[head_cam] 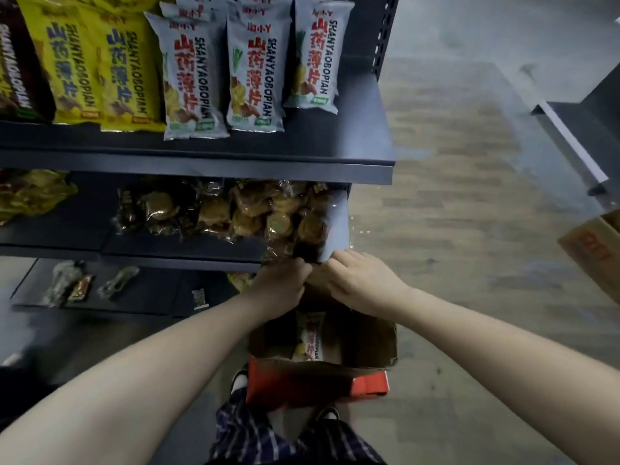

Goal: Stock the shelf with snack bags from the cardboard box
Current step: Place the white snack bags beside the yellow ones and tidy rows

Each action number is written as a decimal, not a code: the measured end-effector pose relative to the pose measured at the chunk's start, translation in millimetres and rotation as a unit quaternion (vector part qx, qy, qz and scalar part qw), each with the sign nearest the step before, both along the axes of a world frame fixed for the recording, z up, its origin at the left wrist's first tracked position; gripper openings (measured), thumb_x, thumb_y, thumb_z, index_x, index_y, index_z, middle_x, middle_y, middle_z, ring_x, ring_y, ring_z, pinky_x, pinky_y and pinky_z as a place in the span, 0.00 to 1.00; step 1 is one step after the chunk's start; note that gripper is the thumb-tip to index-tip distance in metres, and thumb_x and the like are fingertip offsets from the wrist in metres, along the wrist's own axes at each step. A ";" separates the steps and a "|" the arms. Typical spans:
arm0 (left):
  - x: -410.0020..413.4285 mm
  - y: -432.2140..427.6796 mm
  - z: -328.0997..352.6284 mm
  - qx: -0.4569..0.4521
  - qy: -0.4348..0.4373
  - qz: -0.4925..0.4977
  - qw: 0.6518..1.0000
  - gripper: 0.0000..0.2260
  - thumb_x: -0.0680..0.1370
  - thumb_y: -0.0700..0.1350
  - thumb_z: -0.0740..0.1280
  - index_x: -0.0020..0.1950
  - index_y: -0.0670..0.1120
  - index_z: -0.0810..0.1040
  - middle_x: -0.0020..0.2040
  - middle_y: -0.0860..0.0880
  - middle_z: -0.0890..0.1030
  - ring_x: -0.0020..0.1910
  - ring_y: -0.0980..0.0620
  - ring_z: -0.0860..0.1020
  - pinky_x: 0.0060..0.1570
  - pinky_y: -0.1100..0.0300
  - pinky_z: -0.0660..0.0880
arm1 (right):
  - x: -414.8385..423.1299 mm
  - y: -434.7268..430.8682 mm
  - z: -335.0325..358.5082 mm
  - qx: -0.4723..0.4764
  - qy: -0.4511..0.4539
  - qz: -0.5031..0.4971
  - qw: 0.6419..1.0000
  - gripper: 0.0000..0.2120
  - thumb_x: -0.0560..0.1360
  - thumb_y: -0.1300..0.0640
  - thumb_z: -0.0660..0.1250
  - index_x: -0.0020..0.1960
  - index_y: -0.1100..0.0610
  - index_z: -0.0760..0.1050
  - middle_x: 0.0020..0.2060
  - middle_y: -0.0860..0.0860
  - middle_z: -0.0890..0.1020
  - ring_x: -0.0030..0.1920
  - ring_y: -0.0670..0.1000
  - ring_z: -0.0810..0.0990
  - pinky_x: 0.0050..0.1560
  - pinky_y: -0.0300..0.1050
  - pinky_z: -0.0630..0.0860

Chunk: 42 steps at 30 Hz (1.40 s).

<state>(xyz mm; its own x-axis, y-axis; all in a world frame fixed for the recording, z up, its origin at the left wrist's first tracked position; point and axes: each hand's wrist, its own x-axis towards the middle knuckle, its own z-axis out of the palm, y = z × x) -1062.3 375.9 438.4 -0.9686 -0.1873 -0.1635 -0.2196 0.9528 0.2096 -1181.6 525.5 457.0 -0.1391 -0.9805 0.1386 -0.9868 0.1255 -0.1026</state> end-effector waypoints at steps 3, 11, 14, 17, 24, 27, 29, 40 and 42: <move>1.5 -1.1 -32.7 0.051 -0.058 0.025 0.997 0.08 0.78 0.44 0.60 0.56 0.44 0.72 0.57 0.46 0.74 0.55 0.44 0.74 0.53 0.49 0.74 | 0.3 9.7 -35.1 0.047 -0.037 -0.025 0.998 0.11 0.73 0.48 0.56 0.49 0.55 0.68 0.40 0.53 0.76 0.38 0.56 0.78 0.31 0.47 0.73; -18.8 12.3 -86.5 0.106 -0.180 0.110 0.972 0.13 0.80 0.46 0.58 0.62 0.42 0.70 0.61 0.42 0.72 0.60 0.41 0.72 0.55 0.51 0.72 | -11.6 14.0 -100.5 0.148 -0.150 -0.153 0.965 0.17 0.78 0.47 0.59 0.62 0.56 0.71 0.55 0.53 0.75 0.57 0.56 0.75 0.48 0.51 0.76; -25.9 12.2 -103.6 0.123 -0.212 0.137 0.960 0.14 0.80 0.46 0.57 0.63 0.42 0.70 0.61 0.41 0.72 0.60 0.41 0.72 0.56 0.50 0.71 | -16.2 9.9 -121.9 0.192 -0.189 -0.195 0.943 0.19 0.78 0.46 0.58 0.64 0.56 0.69 0.57 0.53 0.74 0.60 0.55 0.73 0.51 0.50 0.76; -29.8 10.0 -125.0 0.153 -0.239 0.176 0.942 0.14 0.79 0.46 0.57 0.62 0.42 0.70 0.61 0.40 0.73 0.60 0.41 0.73 0.58 0.50 0.72 | -16.8 6.5 -144.8 0.248 -0.230 -0.239 0.910 0.20 0.78 0.47 0.58 0.65 0.57 0.68 0.61 0.55 0.73 0.62 0.57 0.72 0.56 0.51 0.75; -33.5 5.8 -186.6 0.222 -0.266 0.256 0.902 0.13 0.80 0.40 0.59 0.62 0.40 0.74 0.61 0.42 0.76 0.60 0.44 0.74 0.54 0.59 0.70 | -13.4 -8.3 -210.3 0.321 -0.339 -0.320 0.824 0.23 0.78 0.48 0.61 0.68 0.60 0.66 0.64 0.60 0.72 0.64 0.60 0.72 0.62 0.50 0.71; -32.6 5.0 -216.9 0.235 -0.271 0.275 0.892 0.14 0.82 0.45 0.55 0.63 0.43 0.74 0.62 0.43 0.75 0.61 0.46 0.74 0.57 0.60 0.68 | -11.5 -21.9 -236.3 0.333 -0.368 -0.331 0.803 0.22 0.79 0.49 0.61 0.67 0.61 0.68 0.64 0.60 0.73 0.64 0.59 0.72 0.62 0.47 0.71; -31.6 6.7 -238.5 0.251 -0.288 0.299 0.875 0.15 0.83 0.47 0.52 0.64 0.44 0.73 0.64 0.42 0.74 0.62 0.46 0.73 0.61 0.58 0.67 | -9.5 -31.9 -251.4 0.346 -0.376 -0.328 0.794 0.19 0.79 0.51 0.61 0.66 0.60 0.70 0.64 0.60 0.75 0.63 0.59 0.74 0.61 0.47 0.72; -35.8 21.0 -324.5 0.305 -0.339 0.384 0.803 0.21 0.84 0.47 0.50 0.76 0.39 0.57 0.73 0.39 0.62 0.73 0.43 0.62 0.71 0.55 0.59 | 21.3 -59.5 -329.2 0.422 -0.439 -0.299 0.734 0.11 0.81 0.54 0.58 0.58 0.56 0.75 0.55 0.57 0.78 0.55 0.56 0.78 0.48 0.44 0.70; -34.9 19.9 -333.2 0.308 -0.337 0.392 0.799 0.22 0.84 0.46 0.49 0.76 0.40 0.53 0.75 0.40 0.58 0.74 0.44 0.59 0.72 0.56 0.57 | 26.7 -63.7 -337.1 0.426 -0.434 -0.303 0.734 0.12 0.78 0.52 0.62 0.58 0.54 0.76 0.56 0.55 0.80 0.53 0.55 0.79 0.47 0.45 0.72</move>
<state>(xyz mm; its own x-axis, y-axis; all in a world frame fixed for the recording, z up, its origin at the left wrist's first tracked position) -1097.2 395.7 105.1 -0.2474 -0.3759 -0.8930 -0.9585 0.2295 0.1689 -1154.9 461.8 119.9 -0.2580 -0.3814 -0.8877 -0.3335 0.8974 -0.2887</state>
